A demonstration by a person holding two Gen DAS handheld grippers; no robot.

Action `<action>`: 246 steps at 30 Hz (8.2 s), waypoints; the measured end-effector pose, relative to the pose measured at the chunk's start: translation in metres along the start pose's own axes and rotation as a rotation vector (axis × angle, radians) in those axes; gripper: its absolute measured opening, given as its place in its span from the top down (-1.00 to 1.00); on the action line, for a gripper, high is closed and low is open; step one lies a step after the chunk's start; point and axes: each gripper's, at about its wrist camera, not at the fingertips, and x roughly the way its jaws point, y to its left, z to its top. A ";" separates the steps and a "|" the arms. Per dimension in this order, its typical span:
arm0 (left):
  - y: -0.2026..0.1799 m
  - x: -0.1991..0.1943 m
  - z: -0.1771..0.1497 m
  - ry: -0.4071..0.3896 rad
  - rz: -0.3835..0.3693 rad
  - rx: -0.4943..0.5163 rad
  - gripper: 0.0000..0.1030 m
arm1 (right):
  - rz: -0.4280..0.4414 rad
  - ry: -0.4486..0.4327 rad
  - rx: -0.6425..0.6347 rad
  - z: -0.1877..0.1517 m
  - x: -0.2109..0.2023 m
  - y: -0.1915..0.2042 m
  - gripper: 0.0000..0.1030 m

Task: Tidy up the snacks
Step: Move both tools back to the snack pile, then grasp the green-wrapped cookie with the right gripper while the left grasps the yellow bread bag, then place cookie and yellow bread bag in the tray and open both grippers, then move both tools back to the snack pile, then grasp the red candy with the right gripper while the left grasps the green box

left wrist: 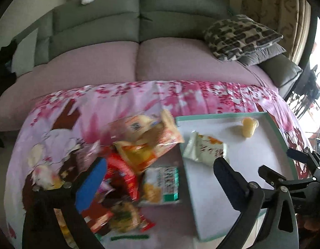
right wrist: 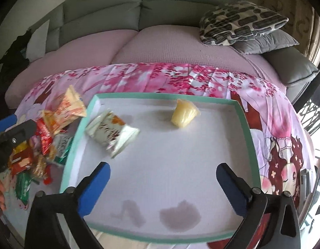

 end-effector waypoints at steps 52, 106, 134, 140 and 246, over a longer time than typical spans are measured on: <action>0.191 0.008 -0.097 0.167 0.021 -0.244 -0.89 | 0.178 0.088 -0.410 -0.037 0.037 0.235 -0.98; 0.156 -0.039 -0.072 0.075 -0.049 -0.329 0.15 | 0.238 -0.013 -0.299 -0.032 -0.018 0.159 -0.02; -0.098 0.040 0.000 0.167 -0.220 0.117 0.14 | -0.020 0.041 0.013 -0.005 0.021 -0.072 -0.02; -0.116 0.063 0.004 0.199 -0.236 0.113 0.14 | -0.028 0.061 0.033 -0.002 0.034 -0.082 -0.04; 0.119 0.003 -0.143 0.190 -0.024 -0.124 0.11 | 0.256 0.152 -0.362 -0.037 0.057 0.214 0.44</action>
